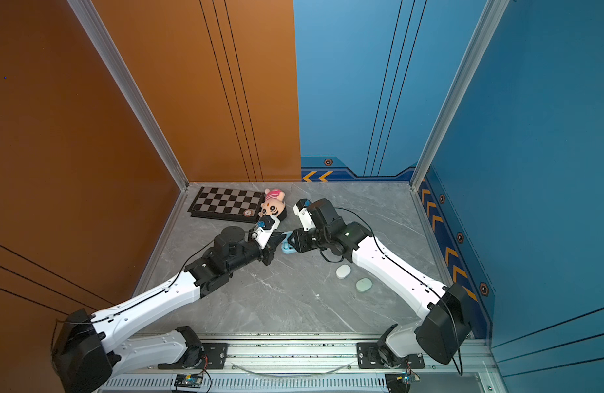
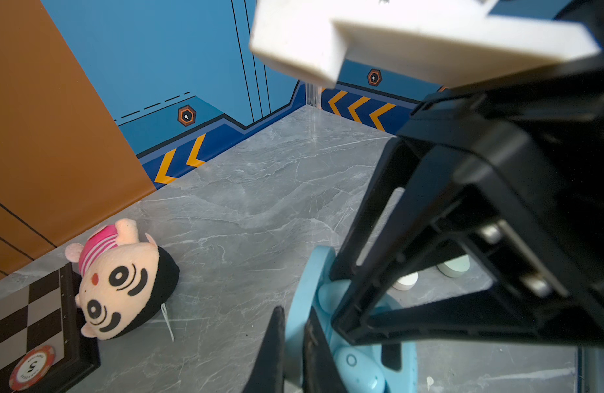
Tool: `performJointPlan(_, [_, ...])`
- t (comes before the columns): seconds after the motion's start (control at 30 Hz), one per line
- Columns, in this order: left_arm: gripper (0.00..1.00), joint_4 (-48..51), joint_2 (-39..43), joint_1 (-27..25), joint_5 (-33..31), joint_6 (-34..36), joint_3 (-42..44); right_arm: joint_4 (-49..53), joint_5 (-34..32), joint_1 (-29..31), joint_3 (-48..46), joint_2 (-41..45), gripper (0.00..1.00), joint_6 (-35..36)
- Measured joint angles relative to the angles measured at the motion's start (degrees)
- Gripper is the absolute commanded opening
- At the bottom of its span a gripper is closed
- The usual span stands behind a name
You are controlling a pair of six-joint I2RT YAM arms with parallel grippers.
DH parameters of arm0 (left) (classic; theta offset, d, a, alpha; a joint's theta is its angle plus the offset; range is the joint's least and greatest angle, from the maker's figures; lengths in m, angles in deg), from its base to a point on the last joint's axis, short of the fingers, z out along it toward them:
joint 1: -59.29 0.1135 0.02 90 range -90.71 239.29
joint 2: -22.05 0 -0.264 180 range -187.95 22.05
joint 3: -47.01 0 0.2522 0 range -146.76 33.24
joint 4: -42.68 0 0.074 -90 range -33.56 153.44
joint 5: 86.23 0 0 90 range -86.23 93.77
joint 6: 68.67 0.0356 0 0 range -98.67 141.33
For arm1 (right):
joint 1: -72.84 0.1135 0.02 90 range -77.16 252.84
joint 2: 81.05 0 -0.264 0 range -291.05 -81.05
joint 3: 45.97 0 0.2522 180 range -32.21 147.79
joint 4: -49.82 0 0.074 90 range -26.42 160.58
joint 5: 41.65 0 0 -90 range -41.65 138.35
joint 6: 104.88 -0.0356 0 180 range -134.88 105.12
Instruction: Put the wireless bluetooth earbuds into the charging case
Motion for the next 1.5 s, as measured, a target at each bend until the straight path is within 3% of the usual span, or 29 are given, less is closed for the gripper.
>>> performJointPlan(0.43, [0.00, -0.02, 0.00, 0.02, 0.02, 0.00, -0.15, 0.00, -0.37, -0.07, 0.00, 0.70, 0.33, -0.13])
performJointPlan(1.5, [0.00, 0.00, 0.00, 0.02, -0.17, 0.04, -0.81, -0.13, -1.84, -0.09, 0.00, 0.85, 0.08, -0.48])
